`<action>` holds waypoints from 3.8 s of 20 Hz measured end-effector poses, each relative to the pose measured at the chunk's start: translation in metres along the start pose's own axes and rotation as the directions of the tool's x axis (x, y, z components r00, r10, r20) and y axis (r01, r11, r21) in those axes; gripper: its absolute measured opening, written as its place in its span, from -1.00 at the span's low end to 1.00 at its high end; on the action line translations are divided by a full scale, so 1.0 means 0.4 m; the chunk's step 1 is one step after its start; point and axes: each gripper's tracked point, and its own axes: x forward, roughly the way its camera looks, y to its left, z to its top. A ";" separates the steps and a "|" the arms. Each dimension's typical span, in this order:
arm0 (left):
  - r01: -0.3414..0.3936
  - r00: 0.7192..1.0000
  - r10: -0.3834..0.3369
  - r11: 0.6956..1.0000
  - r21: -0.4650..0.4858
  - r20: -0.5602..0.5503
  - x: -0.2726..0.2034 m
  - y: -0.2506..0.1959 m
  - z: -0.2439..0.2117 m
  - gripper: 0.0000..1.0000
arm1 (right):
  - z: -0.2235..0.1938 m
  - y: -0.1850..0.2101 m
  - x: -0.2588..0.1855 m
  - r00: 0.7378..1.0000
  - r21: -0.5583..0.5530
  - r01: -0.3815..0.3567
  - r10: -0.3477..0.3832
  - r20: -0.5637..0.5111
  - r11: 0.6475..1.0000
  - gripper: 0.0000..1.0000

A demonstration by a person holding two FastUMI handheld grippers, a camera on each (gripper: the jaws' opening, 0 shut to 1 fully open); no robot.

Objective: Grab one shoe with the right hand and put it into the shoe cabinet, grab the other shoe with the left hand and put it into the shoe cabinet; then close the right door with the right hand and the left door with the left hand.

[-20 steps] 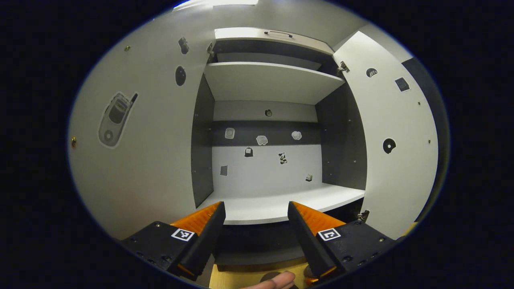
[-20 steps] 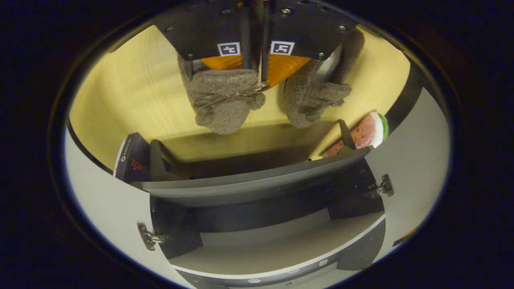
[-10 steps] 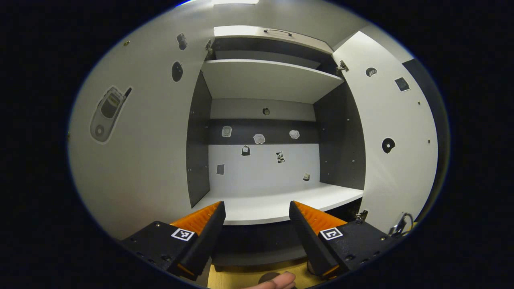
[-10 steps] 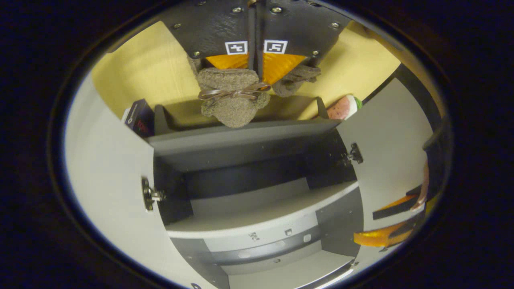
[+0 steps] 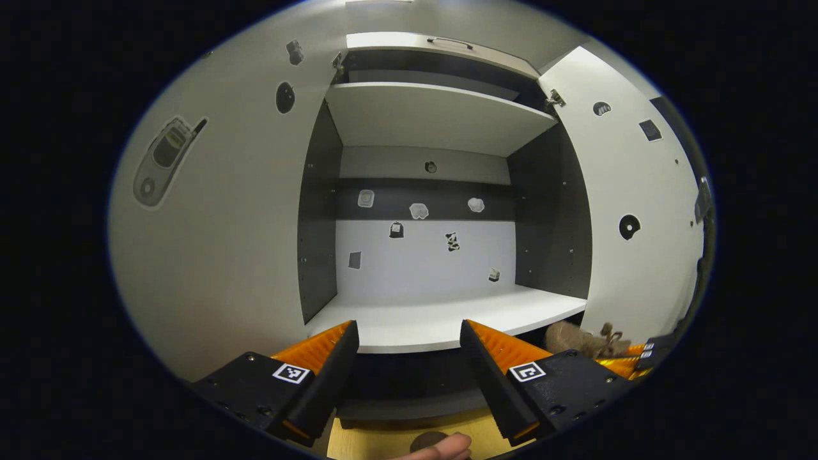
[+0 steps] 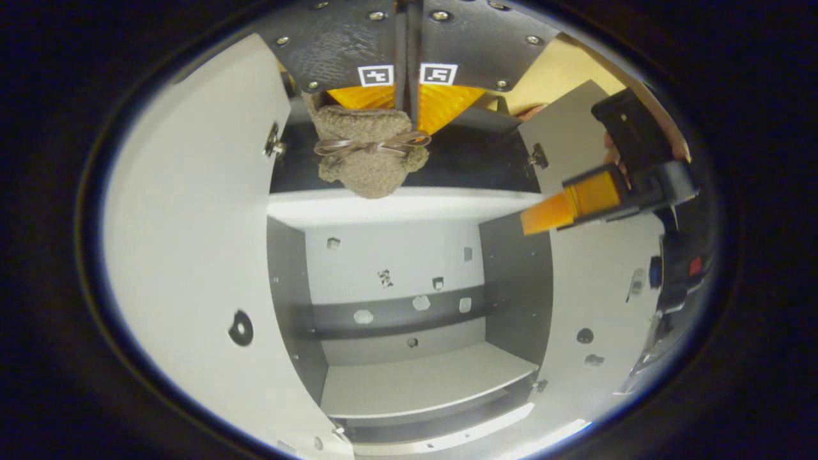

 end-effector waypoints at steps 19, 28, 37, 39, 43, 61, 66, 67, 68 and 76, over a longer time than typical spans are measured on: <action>-0.035 0.999 0.036 0.999 -0.035 0.021 -0.008 0.054 0.022 0.89 | 0.398 -0.073 0.436 0.993 -0.193 0.112 -0.101 0.069 0.975 -0.96; -0.021 0.999 0.022 0.999 -0.032 0.036 -0.015 0.039 0.035 0.93 | 0.273 -0.173 0.635 0.977 -0.210 0.178 -0.197 -0.077 0.961 -0.96; -0.035 0.999 0.036 0.999 -0.023 0.025 -0.009 0.038 0.026 0.93 | 0.221 -0.138 0.631 0.977 -0.318 0.079 -0.137 -0.164 0.945 -0.18; -0.028 0.999 0.028 0.999 -0.031 0.020 -0.010 0.031 0.025 0.93 | 0.235 -0.127 0.591 0.978 -0.349 0.084 -0.145 -0.152 0.933 0.58; -0.038 0.999 0.038 0.999 -0.026 0.018 -0.018 0.028 0.024 0.93 | 0.305 -0.066 0.510 0.994 -0.392 0.092 -0.110 -0.024 0.915 0.95; -0.132 0.991 0.132 0.991 -0.023 -0.016 -0.096 0.009 -0.067 0.94 | 0.339 0.098 -0.191 0.946 -0.133 0.048 -0.003 0.324 0.990 0.94; -0.128 0.980 0.120 0.991 -0.039 -0.159 -0.146 0.007 -0.337 0.94 | 0.284 0.088 -0.266 0.937 0.001 -0.042 0.039 0.346 0.999 0.94; -0.118 0.972 0.107 0.992 -0.044 -0.210 -0.160 0.003 -0.403 0.95 | 0.275 0.079 -0.276 0.938 0.004 -0.034 0.030 0.346 0.999 0.94; -0.113 0.955 0.095 0.992 -0.048 -0.280 -0.178 0.000 -0.484 0.95 | 0.258 0.073 -0.286 0.939 -0.009 -0.027 0.029 0.343 1.000 0.94; -0.043 0.831 0.028 0.999 -0.013 -0.556 -0.257 -0.037 -0.789 0.87 | 0.216 0.044 -0.307 0.938 0.077 0.012 -0.038 0.345 0.997 0.99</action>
